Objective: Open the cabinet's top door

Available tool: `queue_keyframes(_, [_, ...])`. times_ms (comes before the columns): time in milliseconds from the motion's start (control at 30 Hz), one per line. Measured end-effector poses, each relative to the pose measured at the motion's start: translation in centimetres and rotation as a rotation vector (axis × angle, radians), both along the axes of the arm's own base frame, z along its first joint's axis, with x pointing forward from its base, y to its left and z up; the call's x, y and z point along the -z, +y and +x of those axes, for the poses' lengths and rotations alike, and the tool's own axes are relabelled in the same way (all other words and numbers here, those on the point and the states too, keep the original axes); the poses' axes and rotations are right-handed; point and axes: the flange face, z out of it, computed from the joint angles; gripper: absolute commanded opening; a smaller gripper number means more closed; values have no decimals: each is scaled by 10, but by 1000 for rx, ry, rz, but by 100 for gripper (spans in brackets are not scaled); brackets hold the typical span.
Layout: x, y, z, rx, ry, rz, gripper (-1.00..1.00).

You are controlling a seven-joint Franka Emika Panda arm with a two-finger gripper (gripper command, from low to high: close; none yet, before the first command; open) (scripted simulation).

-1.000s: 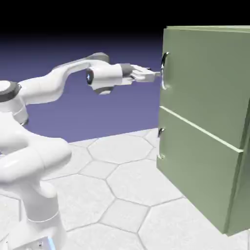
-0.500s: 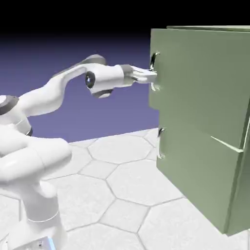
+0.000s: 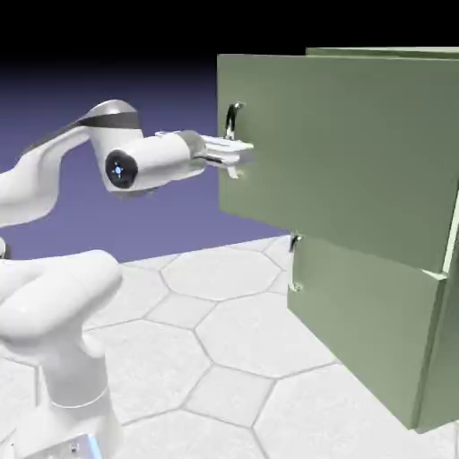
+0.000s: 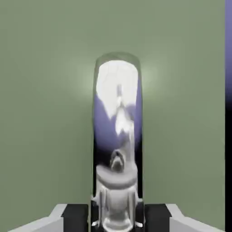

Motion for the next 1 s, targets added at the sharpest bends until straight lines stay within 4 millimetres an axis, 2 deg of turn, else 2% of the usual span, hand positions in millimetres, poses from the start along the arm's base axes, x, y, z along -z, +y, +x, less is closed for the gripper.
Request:
queue_keyframes(267, [0, -47, -37, -128, 0, 0, -100])
queue_keyframes(667, [0, -115, -76, -295, 0, 0, -100])
queue_keyframes(1000, [0, -195, -105, -475, 0, 0, -100])
